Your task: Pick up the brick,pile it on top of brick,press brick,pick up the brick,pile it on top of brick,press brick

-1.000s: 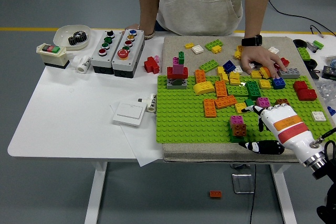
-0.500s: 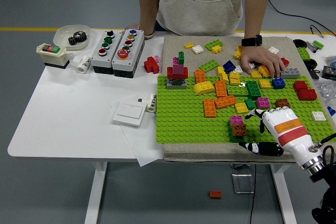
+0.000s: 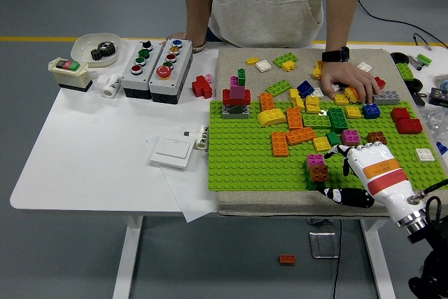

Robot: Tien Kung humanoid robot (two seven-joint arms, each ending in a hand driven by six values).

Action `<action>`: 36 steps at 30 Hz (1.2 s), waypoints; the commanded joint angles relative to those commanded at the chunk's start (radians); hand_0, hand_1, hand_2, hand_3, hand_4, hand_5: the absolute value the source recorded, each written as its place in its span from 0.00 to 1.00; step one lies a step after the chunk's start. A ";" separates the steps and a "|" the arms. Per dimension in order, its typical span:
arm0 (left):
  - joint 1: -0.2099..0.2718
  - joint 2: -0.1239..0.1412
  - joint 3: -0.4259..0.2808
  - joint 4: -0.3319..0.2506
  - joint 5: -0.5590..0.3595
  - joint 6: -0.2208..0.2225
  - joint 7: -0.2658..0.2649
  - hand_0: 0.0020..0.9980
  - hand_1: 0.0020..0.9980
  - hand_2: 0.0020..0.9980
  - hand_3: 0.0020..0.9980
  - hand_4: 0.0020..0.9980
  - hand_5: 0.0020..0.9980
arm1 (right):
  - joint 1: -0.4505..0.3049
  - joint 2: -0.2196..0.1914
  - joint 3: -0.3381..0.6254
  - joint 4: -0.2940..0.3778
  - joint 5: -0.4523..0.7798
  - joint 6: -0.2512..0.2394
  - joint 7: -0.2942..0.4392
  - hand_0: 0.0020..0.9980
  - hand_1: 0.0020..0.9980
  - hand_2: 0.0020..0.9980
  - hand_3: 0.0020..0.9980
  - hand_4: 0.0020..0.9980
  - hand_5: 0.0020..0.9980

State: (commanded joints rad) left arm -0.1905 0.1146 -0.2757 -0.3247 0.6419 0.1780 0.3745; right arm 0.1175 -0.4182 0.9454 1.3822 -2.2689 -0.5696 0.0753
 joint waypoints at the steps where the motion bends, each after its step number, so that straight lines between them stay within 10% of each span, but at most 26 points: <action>1: 0.000 0.000 0.000 0.000 0.001 0.000 0.000 0.86 0.81 0.82 0.62 0.71 0.68 | 0.001 0.001 -0.002 -0.005 0.000 -0.005 0.001 0.27 0.19 0.26 0.54 0.86 0.34; 36: -0.002 0.000 0.000 0.000 0.002 -0.003 0.002 0.86 0.82 0.82 0.62 0.72 0.68 | 0.022 0.010 -0.040 -0.045 0.000 -0.054 0.031 0.26 0.19 0.26 0.51 0.73 0.21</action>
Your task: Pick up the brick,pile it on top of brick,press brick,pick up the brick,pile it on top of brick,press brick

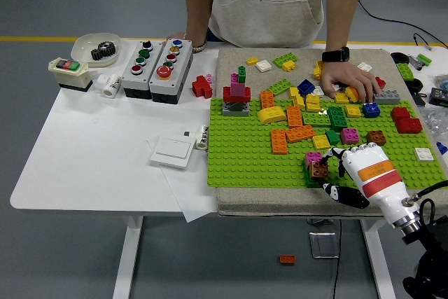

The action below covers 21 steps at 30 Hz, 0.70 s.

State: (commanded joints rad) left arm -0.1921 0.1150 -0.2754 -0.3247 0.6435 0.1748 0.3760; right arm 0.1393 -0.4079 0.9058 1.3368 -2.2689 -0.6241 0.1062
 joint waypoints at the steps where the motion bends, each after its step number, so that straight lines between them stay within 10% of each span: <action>1: 0.000 0.000 0.000 0.000 0.000 0.000 0.000 0.86 0.82 0.82 0.62 0.72 0.68 | 0.000 -0.001 -0.002 0.000 0.000 0.000 0.001 0.26 0.19 0.26 0.51 0.73 0.21; 21: -0.003 0.000 0.003 0.001 -0.008 0.001 -0.003 0.86 0.82 0.82 0.62 0.72 0.68 | -0.001 -0.004 -0.007 -0.011 0.000 0.007 0.016 0.26 0.19 0.26 0.51 0.73 0.21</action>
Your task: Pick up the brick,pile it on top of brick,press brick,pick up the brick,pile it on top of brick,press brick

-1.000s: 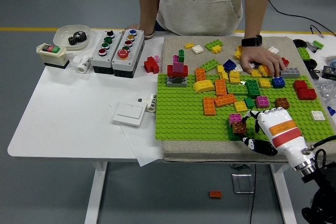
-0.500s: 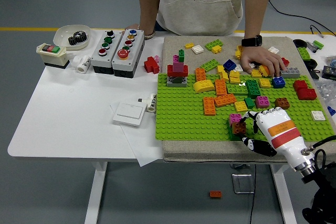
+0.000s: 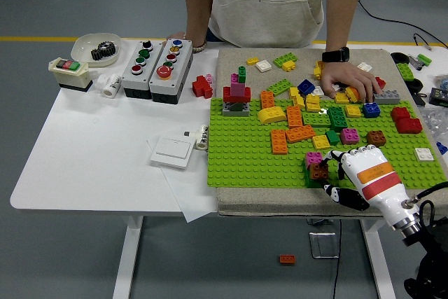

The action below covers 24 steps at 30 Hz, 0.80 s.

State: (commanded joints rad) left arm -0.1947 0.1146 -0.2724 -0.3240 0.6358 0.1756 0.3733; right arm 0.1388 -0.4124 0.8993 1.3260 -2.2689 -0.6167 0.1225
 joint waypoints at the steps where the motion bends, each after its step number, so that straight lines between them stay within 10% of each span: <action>1: 0.000 0.000 0.000 0.000 0.000 0.000 0.000 0.86 0.82 0.82 0.62 0.72 0.68 | 0.000 0.000 0.000 0.000 0.000 0.000 0.001 0.26 0.19 0.26 0.51 0.73 0.21; 24: 0.001 0.000 -0.002 0.000 0.003 0.000 0.001 0.86 0.81 0.82 0.62 0.72 0.68 | 0.018 -0.016 -0.016 0.002 0.000 0.027 0.023 0.26 0.20 0.27 0.52 0.74 0.21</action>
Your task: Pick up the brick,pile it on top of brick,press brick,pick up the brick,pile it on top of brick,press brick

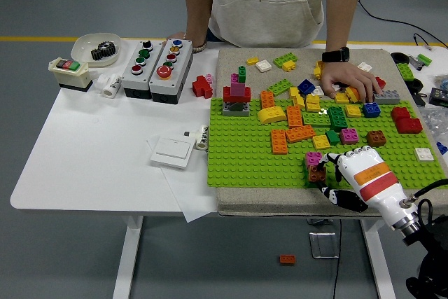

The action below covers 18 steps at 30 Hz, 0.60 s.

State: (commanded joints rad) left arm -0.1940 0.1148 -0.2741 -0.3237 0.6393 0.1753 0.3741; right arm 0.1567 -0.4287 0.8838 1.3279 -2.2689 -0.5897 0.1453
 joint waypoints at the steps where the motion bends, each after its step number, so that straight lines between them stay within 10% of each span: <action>1: 0.000 0.000 0.000 0.000 0.000 0.000 0.000 0.86 0.81 0.82 0.62 0.72 0.68 | 0.002 -0.001 0.000 0.000 0.000 0.000 0.000 0.26 0.20 0.27 0.52 0.74 0.21; 18: 0.006 0.000 -0.005 0.000 0.009 -0.001 0.002 0.87 0.82 0.82 0.62 0.72 0.68 | 0.009 -0.007 -0.004 0.000 0.000 0.001 -0.001 0.26 0.20 0.27 0.53 0.76 0.24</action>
State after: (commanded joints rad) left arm -0.1876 0.1144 -0.2792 -0.3234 0.6479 0.1741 0.3762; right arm 0.1659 -0.4360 0.8793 1.3278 -2.2689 -0.5887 0.1442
